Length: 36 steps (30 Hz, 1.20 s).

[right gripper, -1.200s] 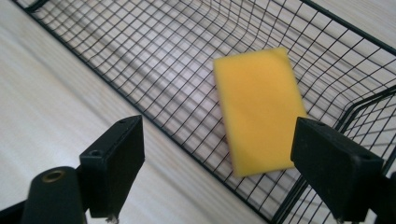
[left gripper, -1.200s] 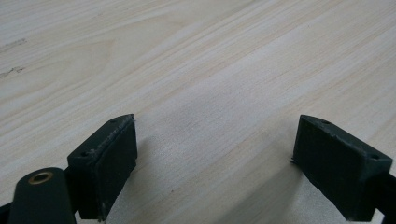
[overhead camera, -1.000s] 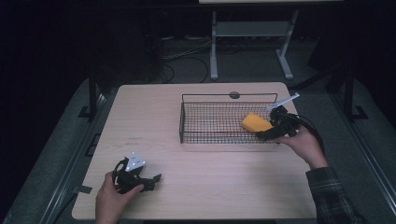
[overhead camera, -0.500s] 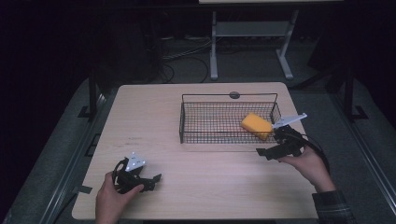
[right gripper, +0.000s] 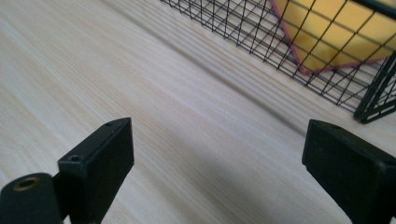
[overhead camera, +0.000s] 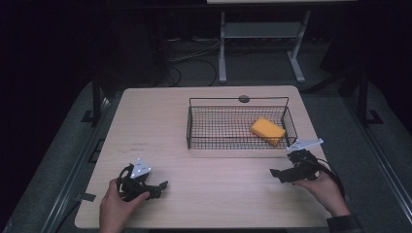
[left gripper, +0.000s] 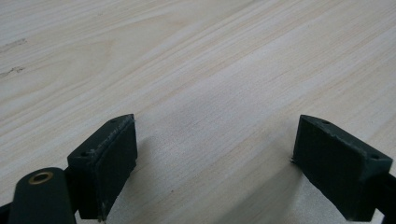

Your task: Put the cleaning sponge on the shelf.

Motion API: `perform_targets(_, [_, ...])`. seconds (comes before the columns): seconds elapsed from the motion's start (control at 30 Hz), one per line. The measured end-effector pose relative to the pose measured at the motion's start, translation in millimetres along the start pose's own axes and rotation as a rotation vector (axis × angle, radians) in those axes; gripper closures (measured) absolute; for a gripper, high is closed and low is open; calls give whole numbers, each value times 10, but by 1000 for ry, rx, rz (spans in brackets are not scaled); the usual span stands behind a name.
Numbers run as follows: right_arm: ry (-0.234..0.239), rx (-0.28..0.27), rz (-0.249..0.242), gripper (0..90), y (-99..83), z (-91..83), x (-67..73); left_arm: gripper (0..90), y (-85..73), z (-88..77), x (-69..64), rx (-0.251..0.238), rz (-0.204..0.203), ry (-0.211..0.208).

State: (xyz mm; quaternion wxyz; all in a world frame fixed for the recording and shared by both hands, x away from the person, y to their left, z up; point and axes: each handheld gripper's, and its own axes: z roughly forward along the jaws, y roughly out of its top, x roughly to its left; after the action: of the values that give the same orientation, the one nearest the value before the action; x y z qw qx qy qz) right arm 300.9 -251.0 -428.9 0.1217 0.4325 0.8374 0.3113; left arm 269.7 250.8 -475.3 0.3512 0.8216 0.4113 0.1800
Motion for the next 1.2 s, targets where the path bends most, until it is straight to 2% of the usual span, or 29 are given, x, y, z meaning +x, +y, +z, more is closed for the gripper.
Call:
perform_targets(0.23, [-16, -5, 3, 68, -173, 83, 9, 128, -1, 2, 0, -3, 0, 0])
perform_targets(0.6, [-43, 0, -23, 31, -386, 189, 60, 128, -1, 2, 1, -2, 1, 1])
perform_targets(0.8, [-49, -4, -11, 24, -463, 216, 67, 128, -1, 2, 1, -2, 1, 0])
perform_targets(0.93, [-50, -31, 7, 17, -502, 225, 73, 128, -1, 2, 0, -2, 1, 0])
perform_targets(1.13, [-51, -95, 2, 14, -575, 233, 67, 128, -1, 1, 0, -2, 1, 1])
perform_targets(1.2, [-48, -101, 3, 15, -585, 231, 66, 128, -1, 2, 0, -2, 2, 1])
